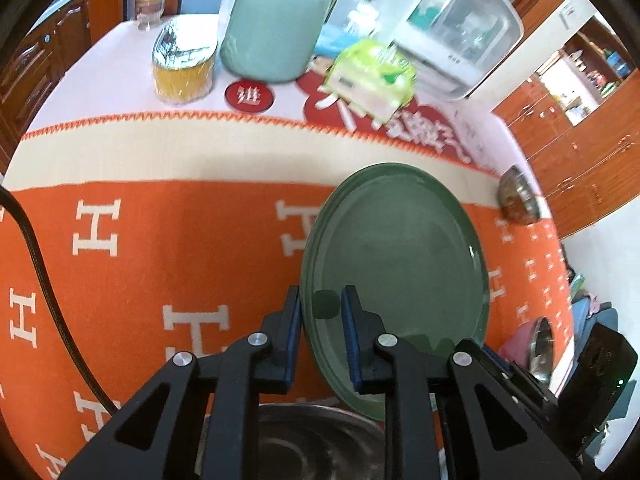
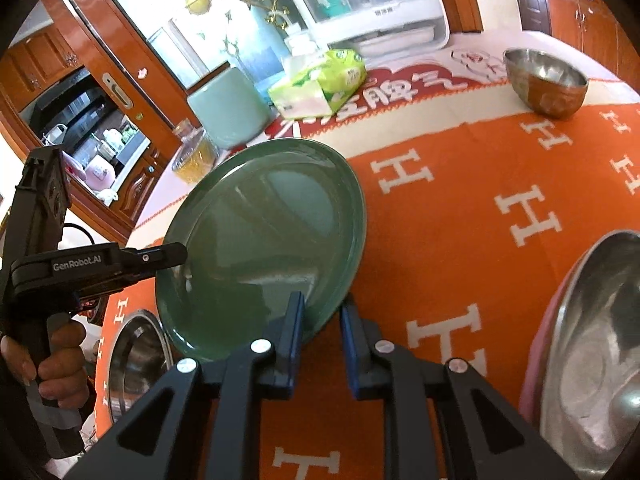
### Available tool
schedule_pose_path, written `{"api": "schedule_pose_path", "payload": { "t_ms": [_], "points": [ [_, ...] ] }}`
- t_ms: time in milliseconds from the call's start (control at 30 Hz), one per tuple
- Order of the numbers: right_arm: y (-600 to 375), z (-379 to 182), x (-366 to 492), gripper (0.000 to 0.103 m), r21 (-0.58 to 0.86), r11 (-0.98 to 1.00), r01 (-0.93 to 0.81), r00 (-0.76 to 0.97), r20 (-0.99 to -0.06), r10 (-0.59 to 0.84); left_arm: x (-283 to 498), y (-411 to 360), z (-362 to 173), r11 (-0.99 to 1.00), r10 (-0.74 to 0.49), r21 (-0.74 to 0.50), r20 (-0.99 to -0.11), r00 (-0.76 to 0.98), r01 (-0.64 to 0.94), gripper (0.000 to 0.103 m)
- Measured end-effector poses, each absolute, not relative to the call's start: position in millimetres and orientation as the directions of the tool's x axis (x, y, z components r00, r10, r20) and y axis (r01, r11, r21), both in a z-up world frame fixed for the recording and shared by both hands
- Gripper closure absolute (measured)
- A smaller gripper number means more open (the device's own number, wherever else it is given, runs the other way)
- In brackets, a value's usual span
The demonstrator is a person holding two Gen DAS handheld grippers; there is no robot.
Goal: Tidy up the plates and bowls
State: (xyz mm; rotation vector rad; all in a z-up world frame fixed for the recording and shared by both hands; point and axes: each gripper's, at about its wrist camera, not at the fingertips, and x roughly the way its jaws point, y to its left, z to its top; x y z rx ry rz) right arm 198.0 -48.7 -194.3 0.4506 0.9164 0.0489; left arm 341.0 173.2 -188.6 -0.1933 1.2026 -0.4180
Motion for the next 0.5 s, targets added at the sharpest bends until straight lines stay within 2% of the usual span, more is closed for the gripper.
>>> {"api": "schedule_pose_path", "payload": {
  "t_ms": [500],
  "points": [
    [-67.4, -152.5, 168.4, 0.086, 0.414, 0.897, 0.154, 0.707, -0.681, 0.193, 308.6, 156.2, -138.0, 0.891, -0.443, -0.351, -0.815, 0.375, 0.289, 0.085]
  ]
}}
